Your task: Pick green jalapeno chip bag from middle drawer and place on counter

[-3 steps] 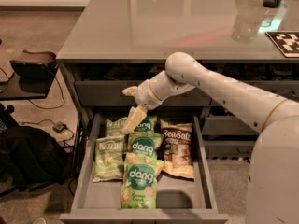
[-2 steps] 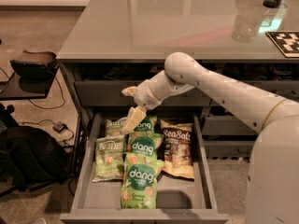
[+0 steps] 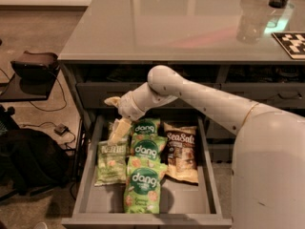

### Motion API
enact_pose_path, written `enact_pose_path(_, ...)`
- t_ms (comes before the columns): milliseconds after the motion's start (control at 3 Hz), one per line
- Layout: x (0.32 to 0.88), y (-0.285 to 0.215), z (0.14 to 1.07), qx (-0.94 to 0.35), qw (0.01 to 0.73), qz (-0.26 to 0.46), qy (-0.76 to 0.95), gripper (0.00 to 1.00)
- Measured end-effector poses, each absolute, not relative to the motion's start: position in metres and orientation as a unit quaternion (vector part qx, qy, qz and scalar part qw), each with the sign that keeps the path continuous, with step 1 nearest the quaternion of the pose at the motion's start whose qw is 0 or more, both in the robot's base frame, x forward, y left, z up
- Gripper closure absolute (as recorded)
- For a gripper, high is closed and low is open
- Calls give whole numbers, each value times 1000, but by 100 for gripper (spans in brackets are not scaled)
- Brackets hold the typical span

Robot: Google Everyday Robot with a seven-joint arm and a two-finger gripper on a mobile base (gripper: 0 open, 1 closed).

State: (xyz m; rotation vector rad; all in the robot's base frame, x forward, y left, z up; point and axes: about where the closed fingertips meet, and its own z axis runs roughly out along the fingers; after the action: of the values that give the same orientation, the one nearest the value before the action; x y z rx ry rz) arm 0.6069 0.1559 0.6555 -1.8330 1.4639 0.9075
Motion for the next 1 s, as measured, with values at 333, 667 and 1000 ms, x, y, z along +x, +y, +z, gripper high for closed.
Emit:
enact_pose_path(333,597,197,621,-719,297,315,544,0)
enact_pose_path(667,593,222,576,-733,258,294,556,0)
enact_pose_path(1000,594,227,538,-714,218,314,587,0)
